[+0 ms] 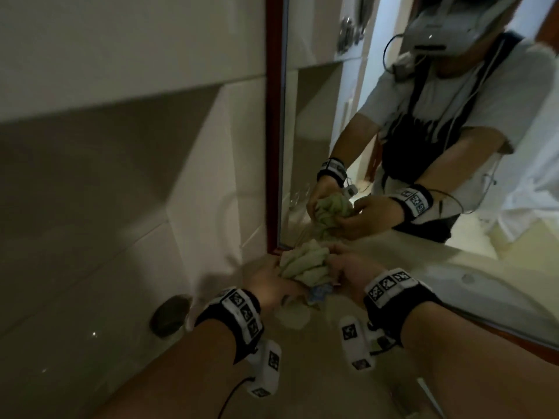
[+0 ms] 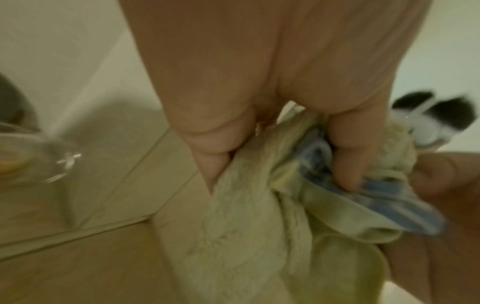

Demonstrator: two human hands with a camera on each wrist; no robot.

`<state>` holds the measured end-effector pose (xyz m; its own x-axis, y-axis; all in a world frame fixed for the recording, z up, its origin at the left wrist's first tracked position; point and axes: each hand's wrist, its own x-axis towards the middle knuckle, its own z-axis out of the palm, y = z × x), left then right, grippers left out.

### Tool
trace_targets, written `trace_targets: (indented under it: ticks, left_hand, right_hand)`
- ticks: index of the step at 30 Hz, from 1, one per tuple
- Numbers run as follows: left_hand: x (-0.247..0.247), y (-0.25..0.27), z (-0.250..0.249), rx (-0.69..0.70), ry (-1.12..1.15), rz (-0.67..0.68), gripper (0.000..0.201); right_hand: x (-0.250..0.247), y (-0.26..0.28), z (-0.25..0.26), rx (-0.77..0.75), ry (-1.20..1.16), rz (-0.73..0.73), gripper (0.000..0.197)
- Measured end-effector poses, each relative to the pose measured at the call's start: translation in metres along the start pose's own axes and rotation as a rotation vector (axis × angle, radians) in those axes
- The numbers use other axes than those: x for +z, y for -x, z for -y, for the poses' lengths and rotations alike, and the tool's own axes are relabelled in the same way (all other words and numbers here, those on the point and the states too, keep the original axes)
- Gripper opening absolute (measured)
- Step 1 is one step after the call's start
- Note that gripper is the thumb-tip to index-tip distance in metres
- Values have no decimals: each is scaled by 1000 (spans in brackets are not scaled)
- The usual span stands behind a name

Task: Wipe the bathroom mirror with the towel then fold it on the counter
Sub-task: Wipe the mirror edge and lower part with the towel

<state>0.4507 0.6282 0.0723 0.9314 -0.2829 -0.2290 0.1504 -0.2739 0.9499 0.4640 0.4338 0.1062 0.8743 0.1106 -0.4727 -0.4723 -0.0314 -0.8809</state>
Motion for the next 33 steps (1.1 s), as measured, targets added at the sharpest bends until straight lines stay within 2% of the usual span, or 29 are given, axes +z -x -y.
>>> trace_targets:
  ticks: [2, 4, 6, 8, 9, 11, 13, 14, 16, 18, 20, 22, 24, 26, 29, 31, 33]
  left_hand:
    - [-7, 9, -28, 44, 9, -67, 47]
    - [-14, 18, -61, 109, -2, -124, 48]
    - [-18, 28, -99, 186, 16, -167, 52]
    - [-25, 35, -141, 274, 56, -201, 45]
    - [-29, 38, -163, 312, 75, -213, 42]
    - [-40, 42, -211, 405, 102, -233, 37]
    - [-55, 43, -261, 496, 129, -269, 38]
    - [-63, 42, -286, 550, 142, -295, 40]
    - [-74, 42, -334, 644, 166, -329, 48]
    - [-84, 45, -384, 721, 276, -320, 62]
    - [-89, 54, -429, 787, 374, -335, 69]
    - [-96, 63, -469, 873, 397, -359, 72]
    - [-105, 65, -502, 976, 352, -365, 77]
    - [-111, 65, -531, 1089, 171, -372, 88]
    - [-116, 56, -573, 1227, -231, -606, 107]
    - [-124, 50, -600, 1205, -400, -788, 106]
    - [-134, 47, -629, 1189, -511, -942, 97]
  right_hand:
    - [-5, 23, 25, -47, -90, 79, 40]
    - [-8, 53, 61, -100, -85, 160, 41]
    - [-7, 76, 96, -132, -45, 184, 63]
    - [-3, 98, 133, -214, 129, 158, 96]
    - [1, 107, 151, -272, 202, 126, 104]
    - [14, 136, 191, -445, 293, 32, 110]
    - [27, 167, 234, -704, 455, -140, 114]
    - [31, 181, 254, -843, 556, -265, 113]
    - [37, 202, 294, -1097, 614, -448, 99]
    - [38, 218, 333, -1264, 656, -543, 76]
    - [40, 232, 369, -1353, 684, -583, 54]
    - [41, 242, 408, -1391, 607, -595, 44]
    - [46, 252, 445, -1382, 516, -580, 42]
    - [48, 257, 482, -1385, 460, -537, 42]
    - [59, 274, 528, -1424, 345, -466, 45]
    - [64, 284, 554, -1423, 270, -385, 46]
    - [66, 290, 577, -1457, 240, -346, 46]
